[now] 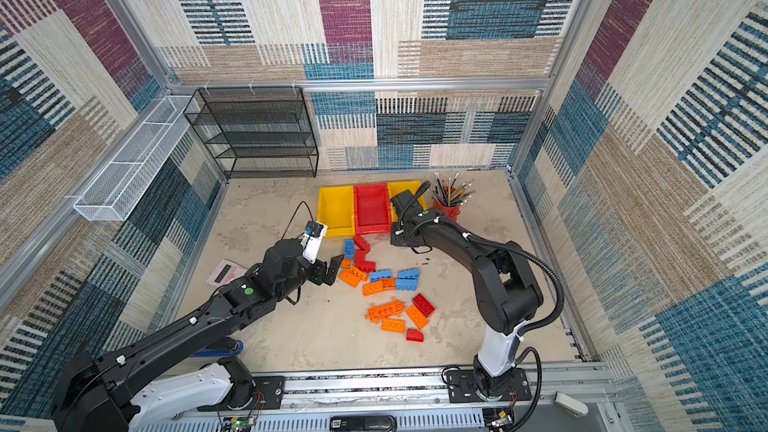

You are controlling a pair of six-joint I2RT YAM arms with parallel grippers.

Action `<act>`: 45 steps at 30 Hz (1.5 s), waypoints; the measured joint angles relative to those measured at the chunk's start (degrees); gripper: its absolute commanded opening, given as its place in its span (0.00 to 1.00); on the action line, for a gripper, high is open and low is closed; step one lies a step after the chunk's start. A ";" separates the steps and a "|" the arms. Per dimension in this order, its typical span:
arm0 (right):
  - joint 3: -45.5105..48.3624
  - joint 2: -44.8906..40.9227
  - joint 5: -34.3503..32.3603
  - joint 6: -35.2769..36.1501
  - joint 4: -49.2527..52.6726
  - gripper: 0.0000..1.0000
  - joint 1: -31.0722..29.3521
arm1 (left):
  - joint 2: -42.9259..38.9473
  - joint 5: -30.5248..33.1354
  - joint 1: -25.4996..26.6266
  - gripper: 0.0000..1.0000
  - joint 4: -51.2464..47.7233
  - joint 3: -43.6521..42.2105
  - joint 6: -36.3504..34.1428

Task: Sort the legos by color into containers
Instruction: 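Carry the red brick into the yellow bin beside the pencil cup and release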

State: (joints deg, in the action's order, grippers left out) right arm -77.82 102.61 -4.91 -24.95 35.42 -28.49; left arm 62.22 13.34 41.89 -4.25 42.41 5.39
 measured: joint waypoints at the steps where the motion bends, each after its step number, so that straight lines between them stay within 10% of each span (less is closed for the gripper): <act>1: -2.12 0.87 -0.66 0.63 0.35 0.28 0.00 | 0.44 0.00 0.00 1.00 0.39 0.44 -0.46; 20: -38.75 27.12 -3.04 8.07 5.14 0.32 7.41 | 9.03 -0.17 -1.36 1.00 1.84 9.35 -2.56; 31: -54.99 38.01 -1.73 8.63 9.51 0.62 7.93 | 8.07 0.04 -2.32 1.00 -1.62 11.06 -2.56; 45: -27.78 15.30 -2.95 8.04 9.25 0.63 3.02 | -2.19 -1.03 -2.49 1.00 -7.78 5.46 0.94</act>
State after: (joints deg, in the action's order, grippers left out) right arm -105.60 117.91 -7.86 -16.91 44.66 -25.47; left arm 60.03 12.32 39.40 -12.03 47.88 6.33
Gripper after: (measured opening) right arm 0.630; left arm 0.994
